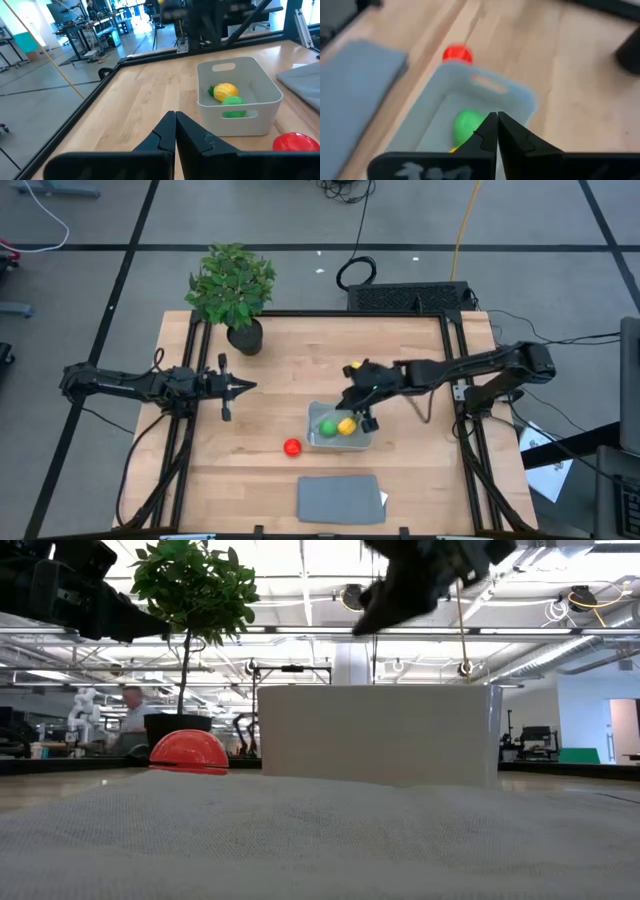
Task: Pick and placing Produce into tupperware
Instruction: Put the red tomato into the gray bin
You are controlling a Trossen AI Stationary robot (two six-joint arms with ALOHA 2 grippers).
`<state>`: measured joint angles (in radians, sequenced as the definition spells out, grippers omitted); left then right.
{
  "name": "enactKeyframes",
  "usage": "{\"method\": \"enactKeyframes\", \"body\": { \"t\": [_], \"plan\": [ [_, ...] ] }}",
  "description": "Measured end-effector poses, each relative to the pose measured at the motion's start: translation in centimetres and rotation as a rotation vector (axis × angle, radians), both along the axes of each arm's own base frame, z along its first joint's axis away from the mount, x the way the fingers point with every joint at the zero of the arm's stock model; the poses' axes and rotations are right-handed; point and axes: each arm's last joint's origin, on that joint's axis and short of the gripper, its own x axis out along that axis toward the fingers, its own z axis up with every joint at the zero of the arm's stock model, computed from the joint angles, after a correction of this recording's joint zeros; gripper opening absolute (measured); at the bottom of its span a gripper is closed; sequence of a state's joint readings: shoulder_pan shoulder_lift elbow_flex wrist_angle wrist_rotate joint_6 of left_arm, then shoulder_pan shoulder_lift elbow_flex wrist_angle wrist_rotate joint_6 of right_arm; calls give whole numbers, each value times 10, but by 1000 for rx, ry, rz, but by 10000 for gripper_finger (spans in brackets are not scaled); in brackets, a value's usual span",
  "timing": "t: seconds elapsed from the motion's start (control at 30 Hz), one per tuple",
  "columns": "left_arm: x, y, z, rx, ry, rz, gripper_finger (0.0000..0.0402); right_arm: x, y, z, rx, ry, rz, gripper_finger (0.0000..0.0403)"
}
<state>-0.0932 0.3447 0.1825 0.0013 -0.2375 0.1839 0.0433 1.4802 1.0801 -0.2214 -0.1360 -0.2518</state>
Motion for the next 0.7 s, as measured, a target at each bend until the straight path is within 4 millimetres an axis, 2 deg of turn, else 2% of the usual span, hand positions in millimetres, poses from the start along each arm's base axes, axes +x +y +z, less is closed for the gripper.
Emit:
{"method": "enactKeyframes", "body": {
  "t": [0.33, 0.5, 0.7],
  "plan": [
    [0, 0, 0, 14, 1, -2, 15, -43, -24, 65, 124, -225, -58, 0],
    [0, 0, 0, 14, 2, -2, 15, -70, -30, 76, 171, -312, -109, 0],
    [0, 0, 0, 14, 2, -2, 15, -103, -31, 78, 229, -401, -148, 0]
  ]
}}
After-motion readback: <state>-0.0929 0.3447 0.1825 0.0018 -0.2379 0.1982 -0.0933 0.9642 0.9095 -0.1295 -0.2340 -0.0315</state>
